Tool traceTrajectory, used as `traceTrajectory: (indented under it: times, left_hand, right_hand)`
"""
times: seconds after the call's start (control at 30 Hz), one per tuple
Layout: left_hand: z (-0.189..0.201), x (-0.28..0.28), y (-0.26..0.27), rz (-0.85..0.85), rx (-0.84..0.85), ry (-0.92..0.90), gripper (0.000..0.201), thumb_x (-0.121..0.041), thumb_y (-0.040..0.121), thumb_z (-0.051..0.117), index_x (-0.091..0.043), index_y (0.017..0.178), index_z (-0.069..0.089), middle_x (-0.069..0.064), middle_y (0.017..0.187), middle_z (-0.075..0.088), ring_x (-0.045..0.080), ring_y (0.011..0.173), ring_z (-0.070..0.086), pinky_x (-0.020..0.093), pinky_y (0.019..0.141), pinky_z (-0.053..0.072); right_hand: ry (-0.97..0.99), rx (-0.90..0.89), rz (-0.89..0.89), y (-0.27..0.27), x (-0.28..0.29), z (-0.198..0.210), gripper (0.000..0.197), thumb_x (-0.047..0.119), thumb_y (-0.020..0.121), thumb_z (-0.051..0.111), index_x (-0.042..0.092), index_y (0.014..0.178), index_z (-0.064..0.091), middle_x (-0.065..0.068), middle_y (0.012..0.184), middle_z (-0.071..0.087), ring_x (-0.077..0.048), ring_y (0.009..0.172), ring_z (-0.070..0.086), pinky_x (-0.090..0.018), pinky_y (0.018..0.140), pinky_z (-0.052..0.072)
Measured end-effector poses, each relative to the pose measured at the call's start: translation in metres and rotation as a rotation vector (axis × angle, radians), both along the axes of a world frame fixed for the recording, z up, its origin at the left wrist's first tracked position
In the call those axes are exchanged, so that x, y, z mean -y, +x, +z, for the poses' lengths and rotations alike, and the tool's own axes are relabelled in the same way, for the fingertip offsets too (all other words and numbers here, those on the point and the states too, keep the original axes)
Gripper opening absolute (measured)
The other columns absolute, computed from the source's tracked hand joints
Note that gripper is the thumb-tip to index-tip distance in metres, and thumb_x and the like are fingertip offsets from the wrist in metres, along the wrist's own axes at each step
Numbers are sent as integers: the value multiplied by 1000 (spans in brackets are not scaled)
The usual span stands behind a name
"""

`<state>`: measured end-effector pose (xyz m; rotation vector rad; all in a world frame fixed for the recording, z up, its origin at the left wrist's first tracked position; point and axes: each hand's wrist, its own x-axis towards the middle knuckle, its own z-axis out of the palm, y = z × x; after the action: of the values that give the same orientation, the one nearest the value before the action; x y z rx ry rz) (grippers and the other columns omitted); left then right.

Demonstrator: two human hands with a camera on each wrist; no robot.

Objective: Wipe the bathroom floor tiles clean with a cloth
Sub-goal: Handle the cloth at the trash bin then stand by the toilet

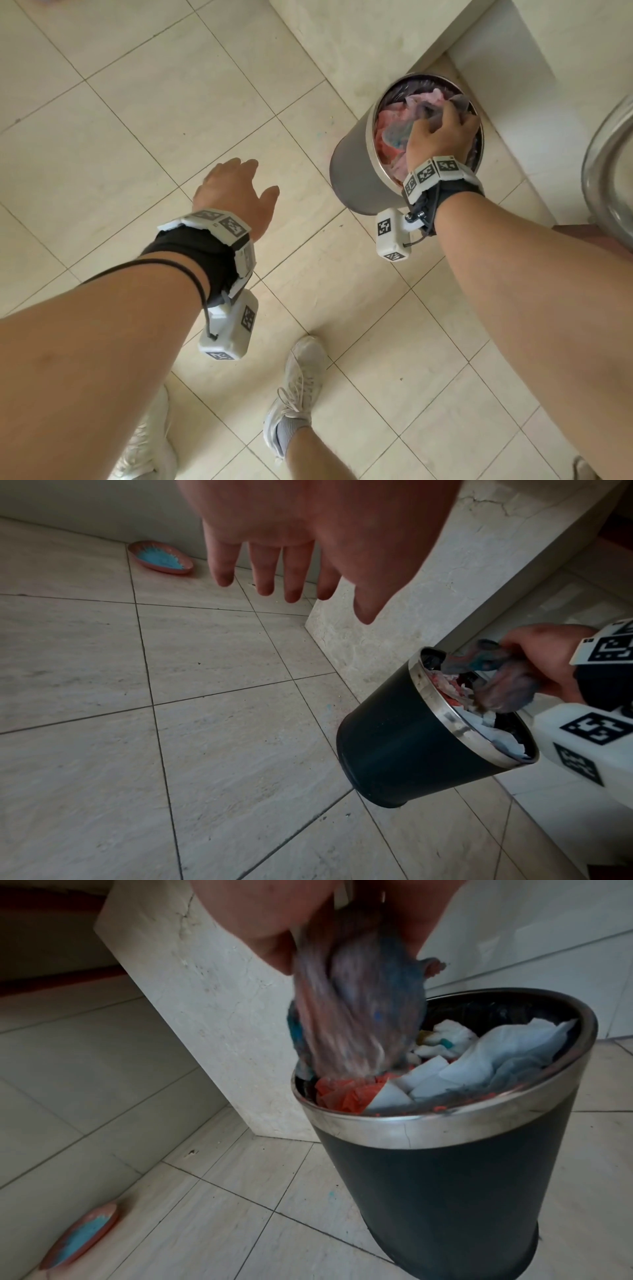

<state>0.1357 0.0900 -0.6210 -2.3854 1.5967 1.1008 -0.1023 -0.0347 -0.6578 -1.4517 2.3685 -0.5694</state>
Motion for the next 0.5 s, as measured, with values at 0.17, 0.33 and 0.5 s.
traceTrajectory:
  times: [0.17,0.33,0.5]
  left_hand:
    - [-2,6,-5,-34,4,23,65,-48,101,42,-24,156,18,1,164,12,23,151,8,45,121,14]
    - [-2,8,-9,-65,21,18,66,-48,100,44,-24,156,18,2,164,10,24,151,6,48,122,13]
    - [-2,8,-8,-82,42,40,66,-49,100,43,-24,156,17,2,164,9,24,151,5,47,122,13]
  right_hand:
    - [73,17,39,-5,-3,6,49,6,93,53,18,140,50,-9,143,39,-26,130,46,-30,105,41]
    - [33,17,98,-14,-2,19,39,22,100,47,19,139,54,-9,139,51,-23,128,48,-26,104,37]
    - [1,273,-86,-8,4,34,35,23,105,40,21,135,58,3,121,64,-6,96,60,-3,69,39]
